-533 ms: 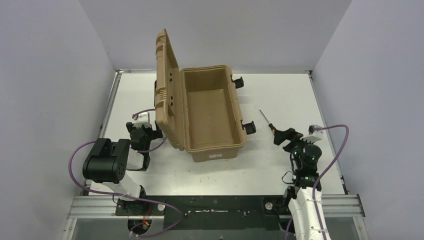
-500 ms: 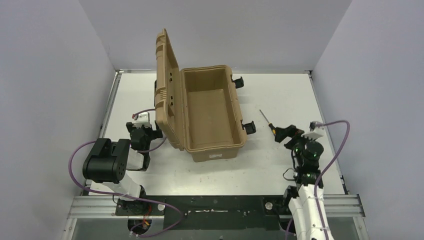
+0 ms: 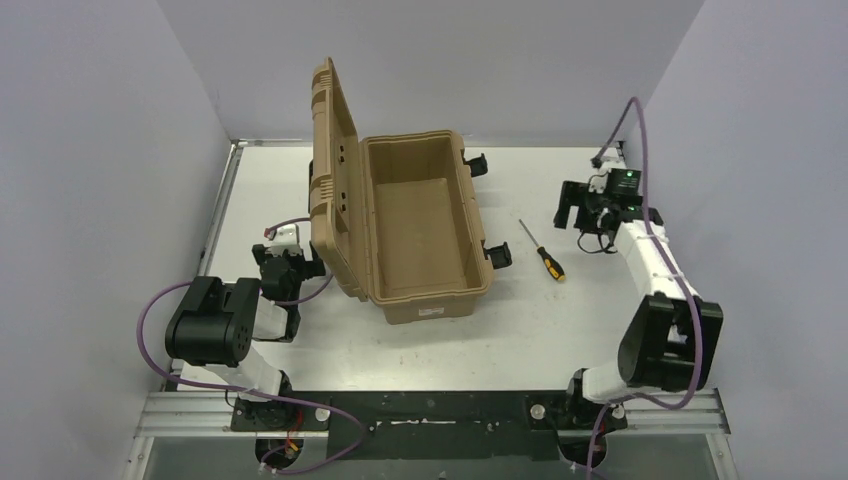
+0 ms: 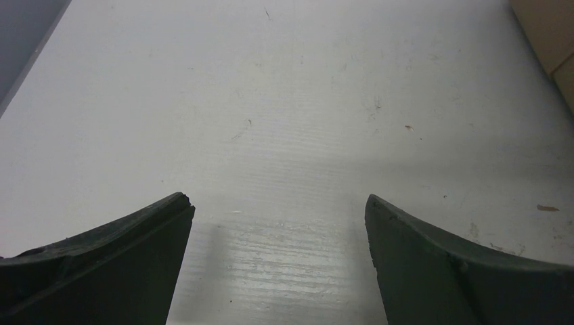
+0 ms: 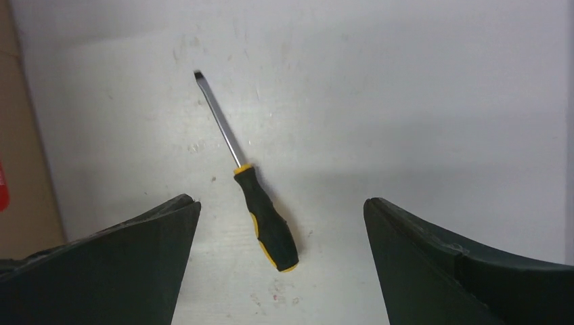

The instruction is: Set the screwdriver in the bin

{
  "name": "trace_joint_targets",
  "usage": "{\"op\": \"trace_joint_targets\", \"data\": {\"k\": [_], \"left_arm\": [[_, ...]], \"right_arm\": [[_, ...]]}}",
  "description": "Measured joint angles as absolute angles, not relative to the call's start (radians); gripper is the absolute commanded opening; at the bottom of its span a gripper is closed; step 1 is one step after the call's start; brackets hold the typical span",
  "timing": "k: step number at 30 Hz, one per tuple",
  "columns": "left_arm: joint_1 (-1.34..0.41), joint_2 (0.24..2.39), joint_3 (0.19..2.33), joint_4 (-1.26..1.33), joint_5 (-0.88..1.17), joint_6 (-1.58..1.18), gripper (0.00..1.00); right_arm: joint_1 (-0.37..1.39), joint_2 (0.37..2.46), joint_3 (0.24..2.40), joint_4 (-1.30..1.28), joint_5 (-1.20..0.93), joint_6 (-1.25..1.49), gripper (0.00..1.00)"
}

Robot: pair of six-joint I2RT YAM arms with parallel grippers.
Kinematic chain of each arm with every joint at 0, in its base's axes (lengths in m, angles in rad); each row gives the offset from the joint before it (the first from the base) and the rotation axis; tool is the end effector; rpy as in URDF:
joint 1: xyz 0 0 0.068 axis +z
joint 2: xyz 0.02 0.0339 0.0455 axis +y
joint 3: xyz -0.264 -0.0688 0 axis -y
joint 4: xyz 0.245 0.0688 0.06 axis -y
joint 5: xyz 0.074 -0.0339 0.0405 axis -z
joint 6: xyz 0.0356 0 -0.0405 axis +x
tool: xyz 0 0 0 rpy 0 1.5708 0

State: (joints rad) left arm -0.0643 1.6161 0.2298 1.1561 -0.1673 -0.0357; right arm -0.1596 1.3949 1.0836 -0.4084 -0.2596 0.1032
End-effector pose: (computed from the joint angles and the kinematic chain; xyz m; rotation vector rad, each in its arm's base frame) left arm 0.2420 -0.0096 0.1225 -0.0936 1.7960 0.0792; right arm 0.3045 -0.0398 0.2840 0.1644 2.2696 0.2674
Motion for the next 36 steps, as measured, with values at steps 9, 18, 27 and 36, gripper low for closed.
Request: {"op": "trace_joint_targets", "data": {"k": [9,18,27,36], "left_arm": [[-0.064,1.616,0.23,1.156,-0.168,-0.036,0.97],[-0.064,1.616,0.23,1.156,-0.167,-0.036,0.97],[-0.064,1.616,0.23,1.156,-0.167,-0.036,0.97],[-0.064,1.616,0.23,1.156,-0.167,-0.036,0.97]], "right_arm": [[0.041,1.804,1.22,-0.648,-0.101,-0.01,0.93],[0.072,1.901,1.272,-0.722,-0.022,-0.036,0.0],[0.074,1.874,1.419,-0.883,-0.027,0.056,0.0],[0.347,1.621,1.827,-0.775,-0.049,0.366,0.0]]}}
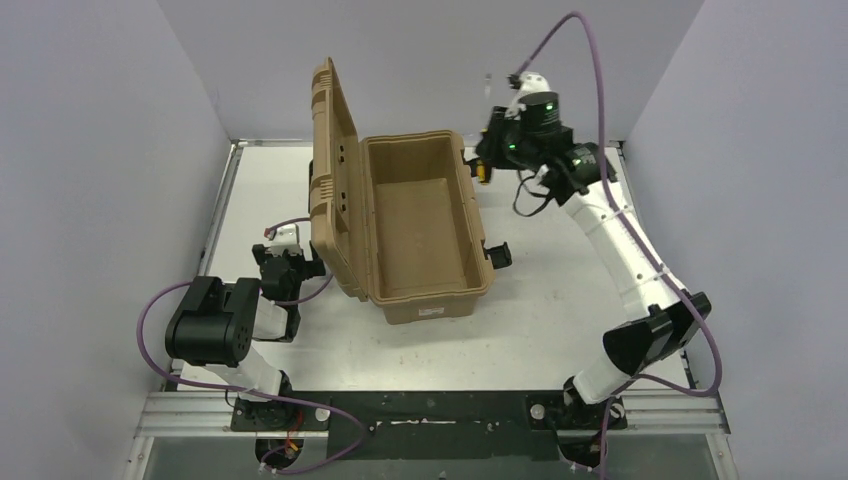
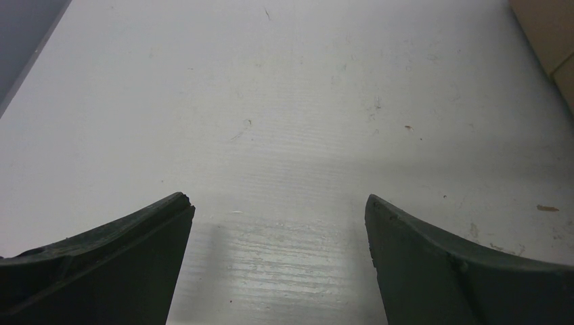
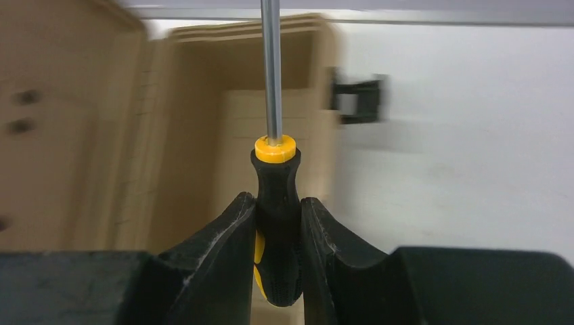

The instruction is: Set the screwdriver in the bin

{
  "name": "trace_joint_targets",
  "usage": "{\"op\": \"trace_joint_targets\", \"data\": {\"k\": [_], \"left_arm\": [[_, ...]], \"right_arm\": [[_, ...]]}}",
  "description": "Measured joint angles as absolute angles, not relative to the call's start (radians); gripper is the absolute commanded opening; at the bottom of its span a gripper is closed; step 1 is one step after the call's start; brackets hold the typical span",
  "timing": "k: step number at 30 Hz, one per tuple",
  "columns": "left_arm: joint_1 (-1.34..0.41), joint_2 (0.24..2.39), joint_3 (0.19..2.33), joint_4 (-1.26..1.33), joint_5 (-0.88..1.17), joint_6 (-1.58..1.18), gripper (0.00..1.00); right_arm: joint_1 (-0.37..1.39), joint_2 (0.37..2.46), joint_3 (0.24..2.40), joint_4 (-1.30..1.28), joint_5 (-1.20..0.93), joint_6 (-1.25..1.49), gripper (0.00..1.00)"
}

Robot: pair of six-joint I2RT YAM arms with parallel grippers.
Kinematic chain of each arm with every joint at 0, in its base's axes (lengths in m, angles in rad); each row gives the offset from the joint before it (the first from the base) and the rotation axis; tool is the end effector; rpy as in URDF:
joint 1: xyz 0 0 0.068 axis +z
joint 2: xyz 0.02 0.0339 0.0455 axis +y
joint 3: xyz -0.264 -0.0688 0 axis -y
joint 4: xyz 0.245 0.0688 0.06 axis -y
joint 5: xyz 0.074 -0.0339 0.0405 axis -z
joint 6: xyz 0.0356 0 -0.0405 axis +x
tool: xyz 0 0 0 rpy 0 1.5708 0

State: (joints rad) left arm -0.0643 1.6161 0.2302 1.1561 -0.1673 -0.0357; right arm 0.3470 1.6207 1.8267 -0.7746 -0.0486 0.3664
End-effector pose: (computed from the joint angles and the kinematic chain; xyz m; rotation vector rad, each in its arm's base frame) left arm 0.2421 -0.0096 0.1226 -0.0936 1.7956 0.0791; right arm 0.3314 0.1217 0.4270 -0.0079 2.1754 0.4656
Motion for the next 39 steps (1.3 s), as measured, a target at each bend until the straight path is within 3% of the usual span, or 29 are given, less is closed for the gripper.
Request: {"op": "trace_joint_targets", "data": {"k": [6,16,22,24,27,36,39], "left_arm": [[-0.064,1.616,0.23,1.156,-0.167,-0.036,0.97],[-0.064,1.616,0.23,1.156,-0.167,-0.036,0.97],[-0.064,1.616,0.231,1.156,-0.167,-0.036,0.97],[-0.064,1.616,0.231,1.156,-0.167,-0.036,0.97],[-0.064,1.616,0.231,1.156,-0.167,-0.036,0.97],[-0.064,1.616,0.231,1.156,-0.167,-0.036,0.97],[-0.064,1.616,0.231,1.156,-0.167,-0.036,0.97]], "right_arm": [[0.645,1.677,1.827,-0.652,-0.076,0.501,0.0],[0.675,2.088,1.731,-0.65,-0.066,0.54,0.0],[0.676,2.173,1.72,-0.66,-0.059,0.538,0.01],[0.676,2.174,1.712,-0.659,-0.052,0.538,0.2],[0.676,2.174,1.704,-0.652,-0.042,0.54,0.4],[0.675,2.174,1.703,-0.645,-0.006,0.548,0.47],[0.675,2.173,1.708,-0.647,0.001,0.548,0.53]]}}
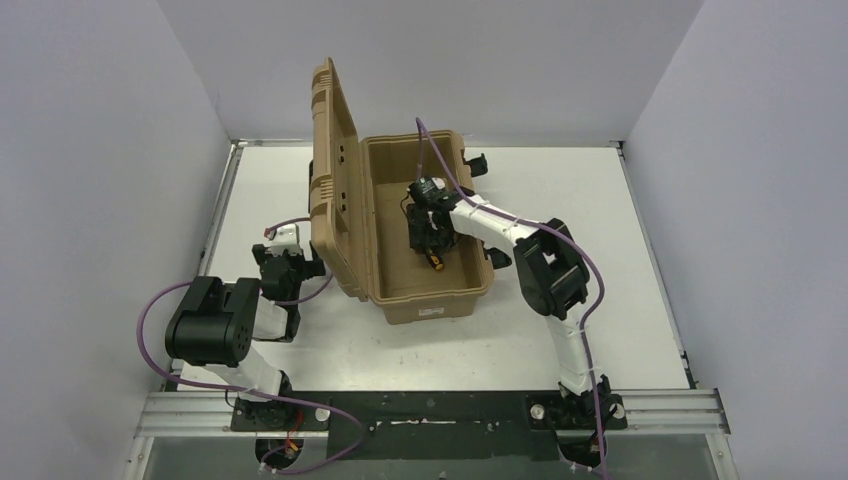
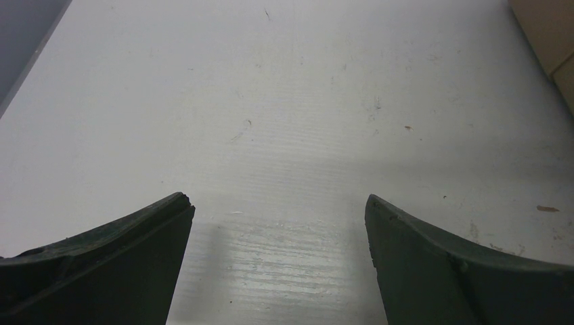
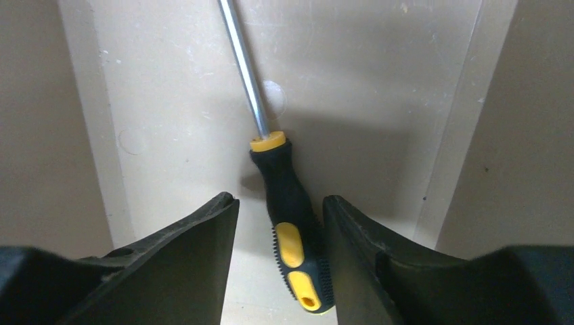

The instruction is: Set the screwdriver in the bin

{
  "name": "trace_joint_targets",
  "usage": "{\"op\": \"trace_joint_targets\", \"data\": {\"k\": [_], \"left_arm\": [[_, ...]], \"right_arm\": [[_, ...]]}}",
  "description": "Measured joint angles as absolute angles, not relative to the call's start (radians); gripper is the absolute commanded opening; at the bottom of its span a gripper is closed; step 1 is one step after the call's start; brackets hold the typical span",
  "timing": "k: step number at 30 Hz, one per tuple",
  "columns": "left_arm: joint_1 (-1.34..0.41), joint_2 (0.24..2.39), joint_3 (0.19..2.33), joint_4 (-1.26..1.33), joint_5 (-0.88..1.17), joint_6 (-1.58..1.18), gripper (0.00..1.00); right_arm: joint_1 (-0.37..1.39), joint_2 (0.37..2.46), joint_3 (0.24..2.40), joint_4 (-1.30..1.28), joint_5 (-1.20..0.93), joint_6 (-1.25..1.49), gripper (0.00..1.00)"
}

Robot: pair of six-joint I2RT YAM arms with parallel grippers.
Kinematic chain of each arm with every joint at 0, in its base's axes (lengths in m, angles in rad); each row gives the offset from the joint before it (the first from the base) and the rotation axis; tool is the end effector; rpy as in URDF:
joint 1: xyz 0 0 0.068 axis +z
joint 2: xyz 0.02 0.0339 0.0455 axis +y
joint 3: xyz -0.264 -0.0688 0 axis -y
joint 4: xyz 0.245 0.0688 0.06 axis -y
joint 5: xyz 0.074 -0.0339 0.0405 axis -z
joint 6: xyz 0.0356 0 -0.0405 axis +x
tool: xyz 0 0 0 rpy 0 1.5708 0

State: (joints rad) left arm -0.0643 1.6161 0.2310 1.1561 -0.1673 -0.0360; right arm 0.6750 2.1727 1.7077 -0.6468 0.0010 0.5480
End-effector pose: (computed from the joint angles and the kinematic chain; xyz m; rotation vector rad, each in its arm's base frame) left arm 0.2423 -0.0097 0.1228 -0.0940 1.7948 0.0788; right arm 0.3622 0.2899 0.1766 -0.1737 2.7364 0.3666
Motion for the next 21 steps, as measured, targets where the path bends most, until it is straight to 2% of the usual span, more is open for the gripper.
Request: {"op": "trace_joint_targets", "data": {"k": [4,9,12,15,21], "left_arm": [[-0.064,1.616,0.231,1.156,-0.167,-0.036,0.97],[-0.064,1.616,0.231,1.156,-0.168,-0.036,0.97],[-0.064,1.616,0.231,1.156,-0.167,-0.036,0.97],[-0.064,1.616,0.231,1.156,-0.167,-0.036,0.97],[-0.064,1.616,0.231,1.156,-0.167,-0.036,0.97]], "right_arm": [[0.675,2.159,1.755,-0.664,0.0,0.54,0.68],[0.665,2.061,1.834,-0.656,-0.024,0.485,0.99],[0.636,1.929,1.818,-0.614,-0.077,0.439,1.0],[0.553,1.737,1.703,-0.505,-0.127,0.412,1.0],[0.203,1.33,1.325,-0.273,-0.096,0.371,1.0]]}}
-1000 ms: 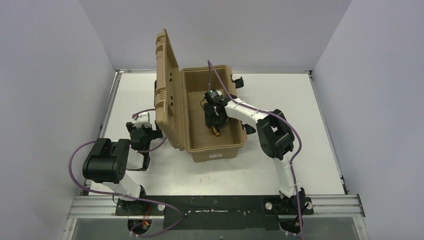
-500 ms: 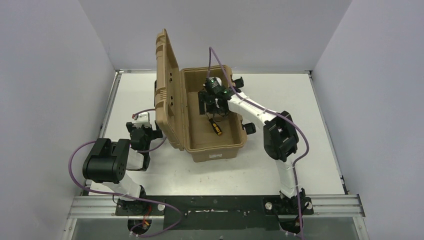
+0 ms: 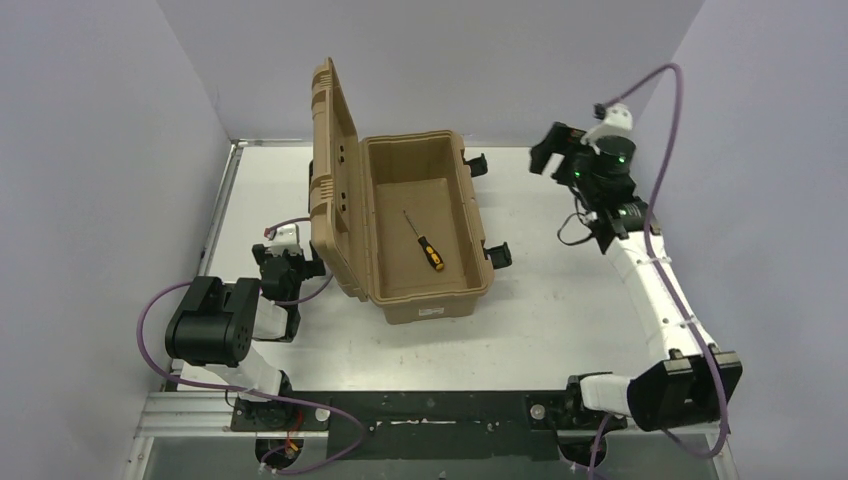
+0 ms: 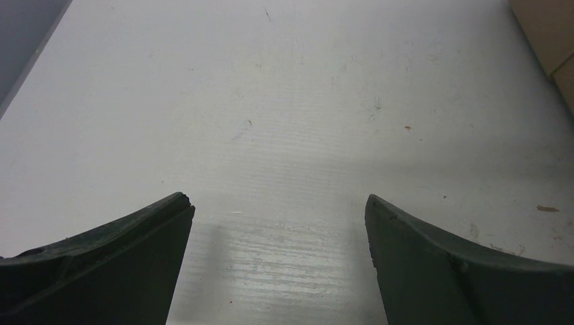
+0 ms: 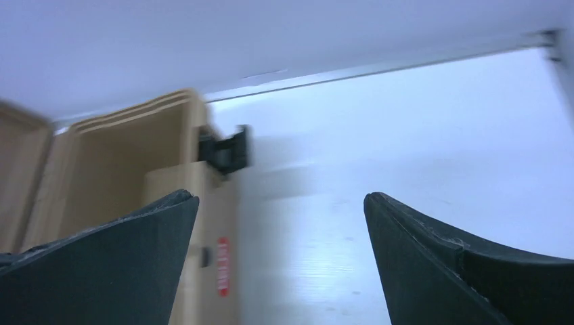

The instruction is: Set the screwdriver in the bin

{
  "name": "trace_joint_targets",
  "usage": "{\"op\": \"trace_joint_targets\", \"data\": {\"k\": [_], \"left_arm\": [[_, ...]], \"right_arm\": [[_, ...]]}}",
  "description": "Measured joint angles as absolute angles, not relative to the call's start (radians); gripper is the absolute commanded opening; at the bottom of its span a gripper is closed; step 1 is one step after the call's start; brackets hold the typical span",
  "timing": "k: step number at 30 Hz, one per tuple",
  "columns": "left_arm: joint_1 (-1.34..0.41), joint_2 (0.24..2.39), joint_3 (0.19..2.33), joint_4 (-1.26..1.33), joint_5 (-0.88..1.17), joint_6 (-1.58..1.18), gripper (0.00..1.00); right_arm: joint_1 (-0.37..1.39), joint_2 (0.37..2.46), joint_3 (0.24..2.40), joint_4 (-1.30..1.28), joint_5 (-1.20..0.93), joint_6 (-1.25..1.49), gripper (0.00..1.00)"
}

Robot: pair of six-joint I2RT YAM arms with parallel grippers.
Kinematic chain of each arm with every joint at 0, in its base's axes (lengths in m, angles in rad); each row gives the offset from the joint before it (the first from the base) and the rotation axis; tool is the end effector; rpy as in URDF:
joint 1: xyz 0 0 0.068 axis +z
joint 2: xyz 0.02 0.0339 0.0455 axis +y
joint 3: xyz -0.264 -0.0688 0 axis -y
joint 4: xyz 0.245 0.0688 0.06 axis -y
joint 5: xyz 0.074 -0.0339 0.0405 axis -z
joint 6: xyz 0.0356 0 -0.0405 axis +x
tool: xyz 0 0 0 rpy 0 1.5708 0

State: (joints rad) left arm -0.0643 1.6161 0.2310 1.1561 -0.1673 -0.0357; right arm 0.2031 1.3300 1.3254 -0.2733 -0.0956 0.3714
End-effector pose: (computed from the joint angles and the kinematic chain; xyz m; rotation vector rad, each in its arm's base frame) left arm 0.2423 -0.0097 0.1228 -0.0937 1.7948 0.0790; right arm 0.3005 0.0654 0.3987 0.0901 1.8735 0.4867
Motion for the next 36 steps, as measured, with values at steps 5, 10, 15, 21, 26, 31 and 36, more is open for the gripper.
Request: {"op": "trace_joint_targets", "data": {"k": [5,10,15,21,26,31,36], "left_arm": [[-0.064,1.616,0.231,1.156,-0.167,-0.036,0.97],[-0.064,1.616,0.231,1.156,-0.167,-0.036,0.97],[-0.064,1.616,0.231,1.156,-0.167,-0.036,0.97],[-0.064,1.616,0.231,1.156,-0.167,-0.036,0.97],[-0.064,1.616,0.231,1.156,-0.167,-0.036,0.97],[-0.064,1.616,0.231,1.156,-0.167,-0.036,0.97],[-0.064,1.616,0.234,1.155,-0.167,-0.035,0.97]], "right_arm": [[-0.032,1.203,1.015,-0.147,-0.086,0.347,1.0],[-0.127,1.171,0.676,-0.051,-0.112,0.348,1.0],[-0.137,1.101,0.433,0.067,-0.134,0.351,1.0],[-0.137,1.006,0.367,0.207,-0.142,0.323,1.0],[-0.137,0.967,0.347,0.258,-0.143,0.318,1.0],[-0.137,0.923,0.304,0.26,-0.143,0.326,1.0],[-0.137,0.909,0.3,0.26,-0.143,0.329,1.0]]}}
